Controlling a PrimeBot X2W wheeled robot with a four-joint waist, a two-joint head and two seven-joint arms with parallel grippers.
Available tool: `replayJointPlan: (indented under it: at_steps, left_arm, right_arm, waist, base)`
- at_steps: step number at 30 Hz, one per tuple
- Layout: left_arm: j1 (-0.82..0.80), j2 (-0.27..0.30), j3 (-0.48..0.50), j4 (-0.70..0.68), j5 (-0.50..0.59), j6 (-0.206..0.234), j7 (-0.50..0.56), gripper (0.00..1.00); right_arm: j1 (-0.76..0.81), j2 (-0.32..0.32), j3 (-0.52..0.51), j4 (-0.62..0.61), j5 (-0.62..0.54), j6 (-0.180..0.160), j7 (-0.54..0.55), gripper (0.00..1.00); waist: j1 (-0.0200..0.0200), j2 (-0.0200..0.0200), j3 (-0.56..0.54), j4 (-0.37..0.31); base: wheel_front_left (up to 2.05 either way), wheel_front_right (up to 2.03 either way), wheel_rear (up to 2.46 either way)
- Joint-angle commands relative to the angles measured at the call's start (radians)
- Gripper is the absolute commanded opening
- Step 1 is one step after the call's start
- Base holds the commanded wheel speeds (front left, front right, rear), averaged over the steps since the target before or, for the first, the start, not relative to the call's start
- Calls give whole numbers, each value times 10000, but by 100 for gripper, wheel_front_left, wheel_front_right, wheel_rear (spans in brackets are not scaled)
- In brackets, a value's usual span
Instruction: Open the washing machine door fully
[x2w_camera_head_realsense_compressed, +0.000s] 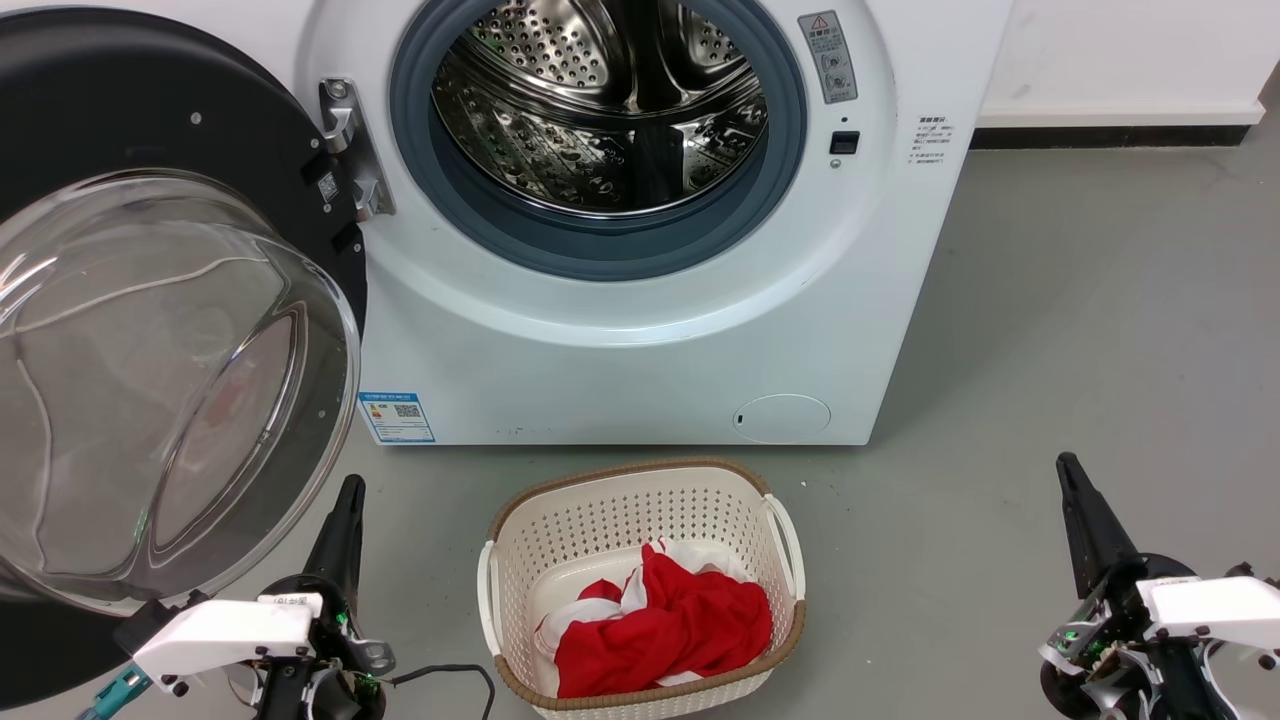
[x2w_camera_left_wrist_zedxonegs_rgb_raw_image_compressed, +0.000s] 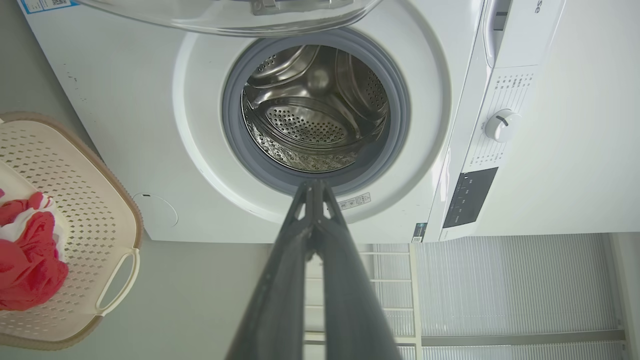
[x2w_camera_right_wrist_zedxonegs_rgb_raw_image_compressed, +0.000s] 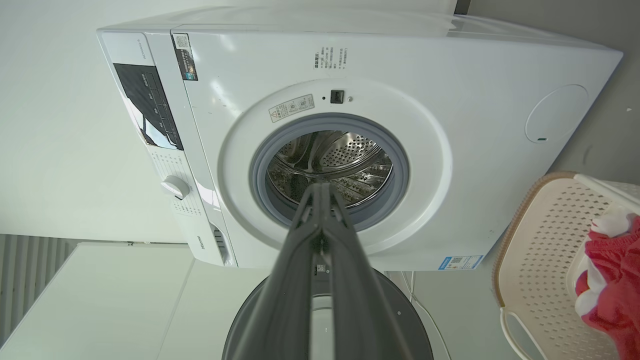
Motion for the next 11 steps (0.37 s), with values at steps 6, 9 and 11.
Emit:
replayJointPlan:
  at_steps: [6, 9, 11]
  left_arm:
    - [-100, -24, 85, 21, -531, -88, 156, 0]
    - [-96, -23, 82, 19, -489, -85, 145, 0]
    - [-95, -23, 81, 19, -490, -85, 145, 0]
  right_arm:
    - [-233, 16, -51, 102, 529, -1, 143, 0]
    - [-231, 26, -60, 94, 476, -1, 152, 0]
    - [-231, 31, -68, 95, 467, -1, 160, 0]
  waist:
    - [0, 0, 4, 7]
    - [0, 0, 4, 7]
    - [0, 0, 4, 7]
  base:
    - [0, 0, 0]
    - [0, 0, 0]
    - [0, 0, 0]
